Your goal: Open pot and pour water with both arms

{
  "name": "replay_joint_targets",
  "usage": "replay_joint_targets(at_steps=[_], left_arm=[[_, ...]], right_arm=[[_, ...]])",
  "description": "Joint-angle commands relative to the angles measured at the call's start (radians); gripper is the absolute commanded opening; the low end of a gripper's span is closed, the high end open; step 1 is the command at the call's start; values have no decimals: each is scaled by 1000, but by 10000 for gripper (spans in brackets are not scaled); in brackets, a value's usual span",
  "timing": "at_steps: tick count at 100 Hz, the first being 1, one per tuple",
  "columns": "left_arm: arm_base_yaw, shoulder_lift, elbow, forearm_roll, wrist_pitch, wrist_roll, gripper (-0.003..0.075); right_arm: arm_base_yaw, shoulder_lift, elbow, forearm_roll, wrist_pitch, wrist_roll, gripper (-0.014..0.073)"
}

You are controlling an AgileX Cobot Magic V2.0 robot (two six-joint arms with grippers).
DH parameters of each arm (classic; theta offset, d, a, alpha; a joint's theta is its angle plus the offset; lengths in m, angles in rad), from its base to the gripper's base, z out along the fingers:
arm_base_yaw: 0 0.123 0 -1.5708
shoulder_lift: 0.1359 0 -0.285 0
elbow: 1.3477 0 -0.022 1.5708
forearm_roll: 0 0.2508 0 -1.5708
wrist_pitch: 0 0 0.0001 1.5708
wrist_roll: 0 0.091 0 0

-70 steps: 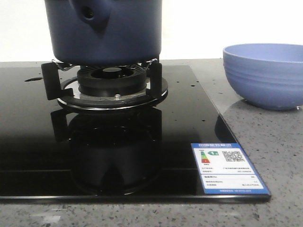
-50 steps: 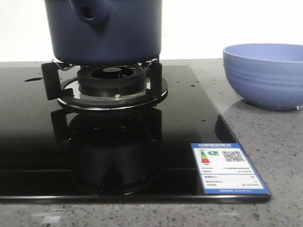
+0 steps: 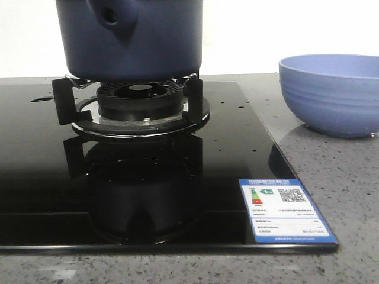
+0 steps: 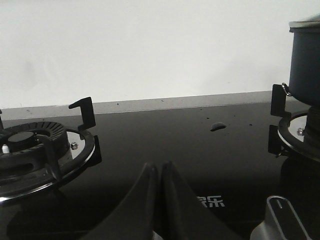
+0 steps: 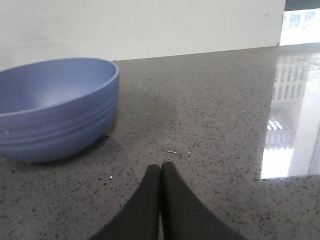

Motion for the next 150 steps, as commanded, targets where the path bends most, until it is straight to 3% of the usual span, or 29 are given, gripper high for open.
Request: replay_joint_targets(at_steps=[1, 81, 91, 111, 124, 137, 150], left_arm=[[0, -28, 36, 3, -75, -10, -20], [0, -28, 34, -120, -85, -20, -20], [0, -28, 34, -232, -85, -20, -20], [0, -28, 34, -574, -99, -20, -20], [0, -28, 26, -767, -134, -20, -20], [0, -21, -36, -740, -94, -20, -20], [0, 42, -183, -568, 75, -15, -20]], right_arm=[[-8, -17, 25, 0, -84, -4, -53], [-8, -17, 25, 28, -142, -4, -53], [-8, -17, 25, 131, -144, -4, -53], [-8, -17, 25, 465, -145, -4, -53], [-8, -17, 7, 504, -129, -4, -53], [-8, -2, -76, 466, -31, -6, -51], [-8, 93, -209, 379, 123, -6, -51]])
